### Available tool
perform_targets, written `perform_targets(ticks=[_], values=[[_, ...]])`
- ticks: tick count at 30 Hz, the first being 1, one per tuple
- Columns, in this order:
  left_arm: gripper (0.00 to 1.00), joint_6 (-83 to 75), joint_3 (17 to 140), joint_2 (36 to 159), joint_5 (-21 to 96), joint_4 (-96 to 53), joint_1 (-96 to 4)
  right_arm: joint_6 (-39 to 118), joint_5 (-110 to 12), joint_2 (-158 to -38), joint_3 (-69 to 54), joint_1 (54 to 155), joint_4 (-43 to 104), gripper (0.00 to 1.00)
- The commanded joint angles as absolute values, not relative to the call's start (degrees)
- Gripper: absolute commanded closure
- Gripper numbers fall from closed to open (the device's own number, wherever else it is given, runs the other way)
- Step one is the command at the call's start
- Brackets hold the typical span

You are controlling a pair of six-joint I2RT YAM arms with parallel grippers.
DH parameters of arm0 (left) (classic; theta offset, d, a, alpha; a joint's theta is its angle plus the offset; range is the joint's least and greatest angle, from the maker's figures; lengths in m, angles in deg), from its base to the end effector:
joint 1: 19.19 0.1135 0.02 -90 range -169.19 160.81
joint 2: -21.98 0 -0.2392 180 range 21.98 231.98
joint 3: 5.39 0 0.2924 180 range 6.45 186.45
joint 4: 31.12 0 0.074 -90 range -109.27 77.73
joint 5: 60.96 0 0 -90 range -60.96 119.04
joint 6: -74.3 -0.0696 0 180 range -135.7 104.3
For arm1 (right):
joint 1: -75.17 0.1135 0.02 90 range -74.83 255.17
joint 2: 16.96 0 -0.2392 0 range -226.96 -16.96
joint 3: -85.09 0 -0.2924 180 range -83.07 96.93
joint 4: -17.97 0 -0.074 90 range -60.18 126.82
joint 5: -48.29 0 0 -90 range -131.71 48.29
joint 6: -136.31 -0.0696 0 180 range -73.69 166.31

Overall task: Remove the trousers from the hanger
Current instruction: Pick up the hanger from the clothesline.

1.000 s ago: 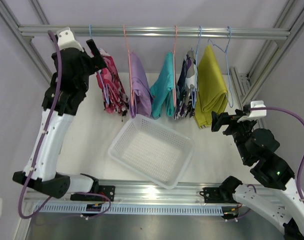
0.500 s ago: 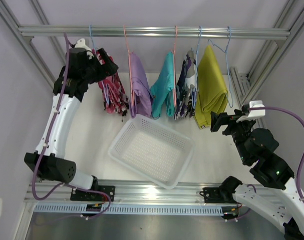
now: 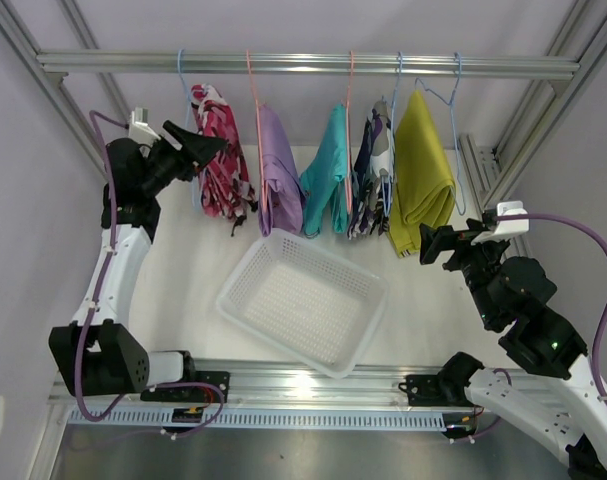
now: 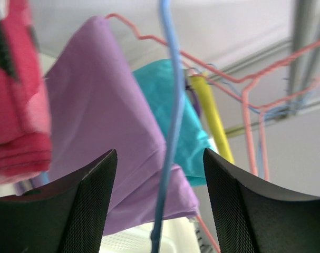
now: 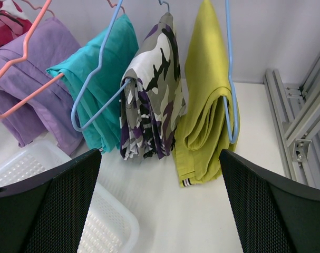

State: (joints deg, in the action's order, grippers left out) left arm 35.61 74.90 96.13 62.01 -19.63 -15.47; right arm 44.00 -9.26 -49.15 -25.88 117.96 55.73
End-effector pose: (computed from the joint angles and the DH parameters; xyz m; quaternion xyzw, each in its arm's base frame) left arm 0.3789 -0.0133 0.3625 -0.1581 0.7170 -0.4525 0.5061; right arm 0.1606 0.0978 0.4141 -0.0529 0.7099 0.0743 0.6984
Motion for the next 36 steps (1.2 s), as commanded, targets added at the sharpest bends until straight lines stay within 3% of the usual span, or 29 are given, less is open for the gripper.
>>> perform_targets(ticks=[1, 7, 10, 17, 25, 31, 36], values=[[0.30, 44.1, 73.2, 93.6, 69.7, -36.7, -14.2, 44.5, -9.5, -48.8, -25.8, 118.4, 55.0, 0.01], [0.36, 53.6, 72.2, 95.4, 75.4, -48.9, -12.7, 44.5, -9.7, -49.0, -25.9, 118.5, 55.1, 0.01], [0.40, 53.0, 73.7, 96.2, 75.8, -46.9, -12.5, 44.6, -9.8, -49.0, -25.9, 118.7, 55.1, 0.01], [0.99, 46.6, 80.0, 98.8, 77.2, -38.6, -12.0, 44.5, -10.0, -49.0, -26.1, 118.7, 55.1, 0.01], [1.00, 41.5, 81.2, 94.3, 74.6, -34.4, -11.8, 44.2, -10.4, -49.3, -26.6, 118.8, 55.0, 0.01], [1.00, 35.0, 95.5, 91.9, 69.7, -21.2, -11.9, 44.0, -10.6, -49.3, -26.7, 118.8, 55.2, 0.00], [1.00, 33.5, 99.2, 91.7, 68.0, -16.0, -11.9, 43.8, -10.4, -48.8, -27.2, 118.9, 55.4, 0.01]])
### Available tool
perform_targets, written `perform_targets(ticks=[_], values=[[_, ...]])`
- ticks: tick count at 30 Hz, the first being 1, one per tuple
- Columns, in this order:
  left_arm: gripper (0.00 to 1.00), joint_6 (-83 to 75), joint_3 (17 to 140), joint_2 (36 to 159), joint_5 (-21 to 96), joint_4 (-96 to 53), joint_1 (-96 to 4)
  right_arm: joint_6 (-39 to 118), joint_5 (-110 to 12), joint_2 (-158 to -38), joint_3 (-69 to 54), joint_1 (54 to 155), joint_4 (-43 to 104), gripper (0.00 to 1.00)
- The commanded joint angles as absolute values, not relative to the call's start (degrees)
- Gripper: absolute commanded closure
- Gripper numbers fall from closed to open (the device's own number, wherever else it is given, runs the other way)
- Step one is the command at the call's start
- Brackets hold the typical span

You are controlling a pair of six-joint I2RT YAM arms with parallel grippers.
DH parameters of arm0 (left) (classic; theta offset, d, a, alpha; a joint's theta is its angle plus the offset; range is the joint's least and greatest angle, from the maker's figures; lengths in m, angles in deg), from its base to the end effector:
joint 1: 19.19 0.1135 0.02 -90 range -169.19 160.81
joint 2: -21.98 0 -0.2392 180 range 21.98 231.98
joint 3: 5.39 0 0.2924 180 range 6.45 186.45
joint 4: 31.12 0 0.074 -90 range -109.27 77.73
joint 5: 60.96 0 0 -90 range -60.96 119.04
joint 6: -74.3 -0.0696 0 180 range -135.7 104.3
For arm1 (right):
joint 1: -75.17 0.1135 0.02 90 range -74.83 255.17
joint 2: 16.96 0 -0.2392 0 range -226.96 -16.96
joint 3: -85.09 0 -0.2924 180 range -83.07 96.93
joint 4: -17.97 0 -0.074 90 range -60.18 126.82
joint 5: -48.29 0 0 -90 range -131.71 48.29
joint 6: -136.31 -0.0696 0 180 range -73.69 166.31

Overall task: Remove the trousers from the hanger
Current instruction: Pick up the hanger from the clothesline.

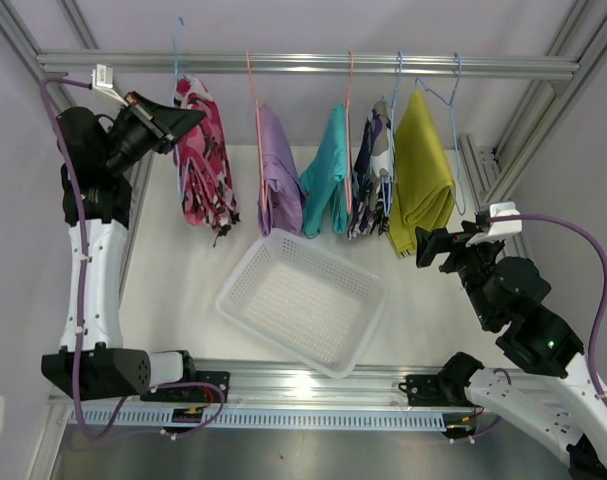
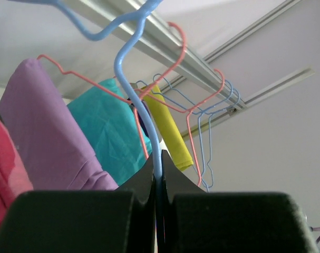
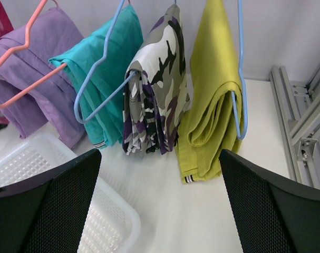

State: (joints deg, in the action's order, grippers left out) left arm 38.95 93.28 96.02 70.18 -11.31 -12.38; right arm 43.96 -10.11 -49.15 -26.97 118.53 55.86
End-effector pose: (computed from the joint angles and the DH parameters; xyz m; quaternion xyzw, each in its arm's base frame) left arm 0.3490 -0.0044 0.4760 -0.1014 0.6768 -0.4968 0.5337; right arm 0.1618 0.1026 0.4068 -0.0658 0.7152 0.0786 0.6913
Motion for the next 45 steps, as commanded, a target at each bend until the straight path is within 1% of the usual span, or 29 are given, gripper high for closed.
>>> perform_targets(ticks=[1, 5, 10, 14, 17, 23, 25, 27, 30, 31, 32, 33, 34, 36, 38, 40, 41, 42, 43, 44, 45], values=[[1.00, 33.7, 99.4, 91.3, 68.1, -15.9, -11.9, 43.9, -10.4, -48.5, -27.3, 118.9, 55.2, 0.01], [1.00, 33.3, 95.5, 87.8, 67.1, -15.4, -11.9, 44.2, -10.4, -48.6, -27.3, 119.2, 55.1, 0.01], [1.00, 29.7, 90.9, 79.7, 61.3, -10.7, -11.9, 44.4, -10.9, -49.5, -26.5, 119.8, 55.1, 0.01], [1.00, 28.0, 91.0, 72.3, 58.6, -6.8, -12.1, 44.5, -13.8, -51.2, -23.7, 120.0, 57.1, 0.00], [0.99, 26.5, 91.0, 67.7, 53.7, -3.6, -13.8, 43.8, -15.5, -53.3, -20.8, 120.3, 58.5, 0.01], [1.00, 24.6, 90.3, 63.0, 47.2, -0.7, -17.9, 41.5, -21.7, -55.8, -15.3, 120.3, 60.6, 0.01], [1.00, 23.5, 89.5, 62.2, 45.9, 0.4, -18.7, 40.8, -27.2, -56.5, -13.4, 120.5, 59.5, 0.00], [1.00, 22.2, 87.7, 61.4, 43.6, 0.2, -21.7, 39.5, -33.9, -57.7, -10.6, 120.6, 57.9, 0.01], [0.99, 20.9, 84.3, 59.5, 41.9, -1.7, -22.9, 37.1, -40.2, -62.2, -7.2, 121.7, 54.2, 0.01], [0.99, 20.7, 82.8, 58.9, 41.4, -2.0, -23.0, 36.4, -46.0, -63.5, -5.8, 122.1, 52.5, 0.00], [1.00, 20.4, 82.0, 58.8, 41.0, -2.0, -23.2, 34.8, -49.2, -66.1, -5.2, 122.8, 50.7, 0.01], [1.00, 19.9, 81.4, 58.6, 40.5, -2.0, -23.5, 33.5, -53.2, -67.4, -4.7, 122.9, 46.1, 0.01], [1.00, 19.5, 81.2, 58.5, 40.1, -2.1, -23.7, 32.0, -62.4, -68.6, -3.8, 122.9, 43.3, 0.01], [1.00, 18.6, 81.3, 58.5, 39.0, -1.7, -24.6, 26.1, -71.4, -73.5, -2.6, 123.0, 35.2, 0.01], [1.00, 18.0, 81.6, 58.5, 38.2, -1.1, -25.6, 22.8, -79.4, -79.4, 0.4, 123.9, 31.9, 0.01], [1.00, 17.3, 81.9, 58.1, 37.4, -0.8, -26.2, 24.5, -79.0, -83.2, 3.1, 126.4, 33.8, 0.01], [1.00, 16.8, 81.8, 57.6, 36.8, -0.5, -27.1, 27.6, -72.4, -86.4, 5.9, 131.0, 39.7, 0.00], [1.00, 16.5, 81.8, 57.2, 36.1, -0.5, -27.5, 31.0, -67.2, -87.8, 7.3, 133.9, 42.4, 0.01], [0.99, 15.9, 81.8, 57.1, 35.0, -0.3, -27.8, 36.8, -62.2, -89.2, 8.1, 136.9, 44.2, 0.01], [1.00, 15.5, 81.8, 56.8, 34.1, 0.0, -28.7, 38.9, -58.0, -90.6, 8.6, 139.6, 45.4, 0.01], [1.00, 14.7, 81.7, 56.3, 33.1, 0.2, -29.1, 40.6, -49.5, -92.7, 8.4, 144.5, 45.8, 0.01]])
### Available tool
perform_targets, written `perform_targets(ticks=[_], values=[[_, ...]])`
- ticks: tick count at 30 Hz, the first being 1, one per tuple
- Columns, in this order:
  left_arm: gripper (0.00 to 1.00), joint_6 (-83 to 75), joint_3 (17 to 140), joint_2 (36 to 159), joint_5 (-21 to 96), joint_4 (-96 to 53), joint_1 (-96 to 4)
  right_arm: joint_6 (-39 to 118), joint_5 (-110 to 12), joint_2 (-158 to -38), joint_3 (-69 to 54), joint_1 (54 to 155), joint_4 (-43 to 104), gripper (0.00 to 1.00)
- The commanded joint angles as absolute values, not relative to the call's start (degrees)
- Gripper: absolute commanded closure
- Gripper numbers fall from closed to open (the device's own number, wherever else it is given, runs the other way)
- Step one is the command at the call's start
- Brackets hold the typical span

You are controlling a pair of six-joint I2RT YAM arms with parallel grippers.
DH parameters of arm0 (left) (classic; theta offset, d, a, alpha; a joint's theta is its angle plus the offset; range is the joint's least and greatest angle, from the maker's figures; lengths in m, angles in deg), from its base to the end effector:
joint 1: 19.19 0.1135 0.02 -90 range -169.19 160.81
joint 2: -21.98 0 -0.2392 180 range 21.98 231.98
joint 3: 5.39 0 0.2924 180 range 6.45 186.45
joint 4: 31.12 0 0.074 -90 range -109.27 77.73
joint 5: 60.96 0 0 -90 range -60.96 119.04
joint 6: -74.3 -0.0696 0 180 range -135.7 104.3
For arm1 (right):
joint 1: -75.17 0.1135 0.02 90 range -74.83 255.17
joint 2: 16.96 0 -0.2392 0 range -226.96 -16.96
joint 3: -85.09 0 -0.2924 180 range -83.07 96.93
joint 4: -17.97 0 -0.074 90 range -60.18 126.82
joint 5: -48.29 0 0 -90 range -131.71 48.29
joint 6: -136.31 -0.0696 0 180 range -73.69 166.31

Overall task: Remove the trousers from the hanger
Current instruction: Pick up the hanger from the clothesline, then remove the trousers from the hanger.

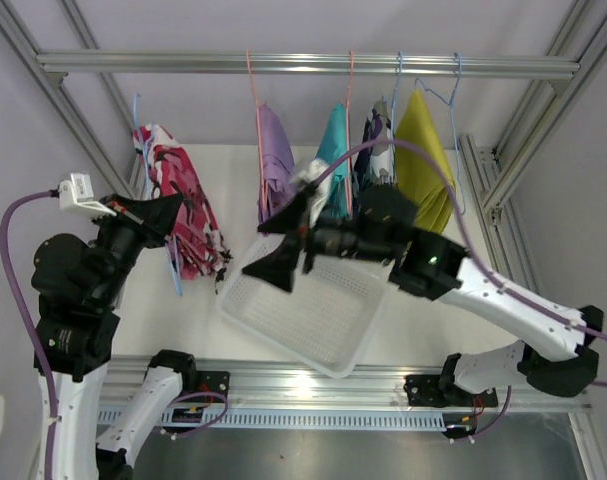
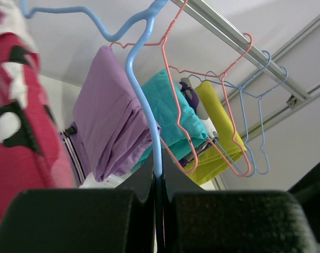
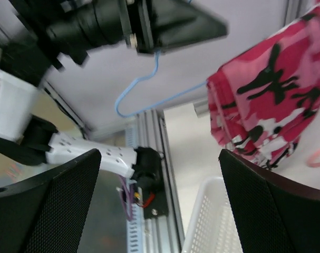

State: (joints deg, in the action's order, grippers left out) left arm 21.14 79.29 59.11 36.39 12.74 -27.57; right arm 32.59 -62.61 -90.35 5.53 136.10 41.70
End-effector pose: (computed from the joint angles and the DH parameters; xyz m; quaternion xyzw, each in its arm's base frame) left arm 0.1663 -0.0335 0.4828 -0.1225 0.6731 -0.3204 0.6552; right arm 0.1488 0.3187 0.4837 -0.3911 0.5656 0.5327 0.4933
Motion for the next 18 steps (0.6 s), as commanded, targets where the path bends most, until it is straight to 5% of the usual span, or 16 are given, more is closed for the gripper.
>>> perform_targets(ticks=[1, 7, 18], values=[[1.00, 14.3, 81.7, 56.2, 32.5, 0.6, -29.4, 43.4, -45.1, -93.5, 7.7, 147.0, 44.9, 0.00], [1.00, 13.7, 82.2, 55.4, 29.3, 2.3, -30.5, 50.1, -17.3, -96.1, -5.3, 158.1, 27.0, 0.01], [0.99, 14.6, 84.7, 54.6, 25.3, 6.5, -31.8, 62.2, -3.9, -109.1, -14.1, 163.1, -3.6, 0.01]])
